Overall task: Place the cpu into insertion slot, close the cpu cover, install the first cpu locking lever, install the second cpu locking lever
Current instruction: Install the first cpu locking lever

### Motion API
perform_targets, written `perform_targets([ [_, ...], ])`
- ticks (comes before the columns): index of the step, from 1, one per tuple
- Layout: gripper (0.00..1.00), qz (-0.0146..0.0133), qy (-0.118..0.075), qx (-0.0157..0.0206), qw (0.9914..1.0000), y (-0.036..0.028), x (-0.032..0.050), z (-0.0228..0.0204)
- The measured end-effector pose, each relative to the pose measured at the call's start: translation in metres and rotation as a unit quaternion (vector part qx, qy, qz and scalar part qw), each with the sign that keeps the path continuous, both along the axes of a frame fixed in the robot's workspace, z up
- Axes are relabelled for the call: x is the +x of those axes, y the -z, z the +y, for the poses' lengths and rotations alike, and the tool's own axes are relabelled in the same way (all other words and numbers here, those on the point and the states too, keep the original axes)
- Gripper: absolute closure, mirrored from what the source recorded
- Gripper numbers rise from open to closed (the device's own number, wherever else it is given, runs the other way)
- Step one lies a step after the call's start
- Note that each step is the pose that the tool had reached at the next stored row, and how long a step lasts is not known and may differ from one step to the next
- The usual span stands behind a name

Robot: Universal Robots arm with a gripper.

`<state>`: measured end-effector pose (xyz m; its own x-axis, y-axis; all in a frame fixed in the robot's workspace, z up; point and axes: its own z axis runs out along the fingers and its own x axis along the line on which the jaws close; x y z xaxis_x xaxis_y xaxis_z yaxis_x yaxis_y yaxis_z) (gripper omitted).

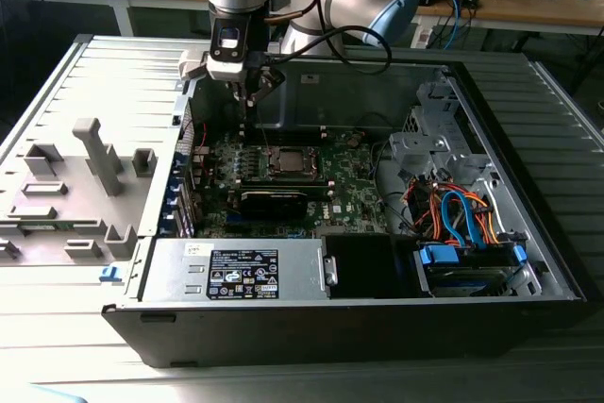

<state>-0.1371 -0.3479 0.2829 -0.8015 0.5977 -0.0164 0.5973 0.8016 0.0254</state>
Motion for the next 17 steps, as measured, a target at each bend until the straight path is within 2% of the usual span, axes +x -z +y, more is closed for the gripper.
perform_targets([
  [17,0.89,0.0,-0.028,0.0,0.99962,0.0,0.0,0.0],
])
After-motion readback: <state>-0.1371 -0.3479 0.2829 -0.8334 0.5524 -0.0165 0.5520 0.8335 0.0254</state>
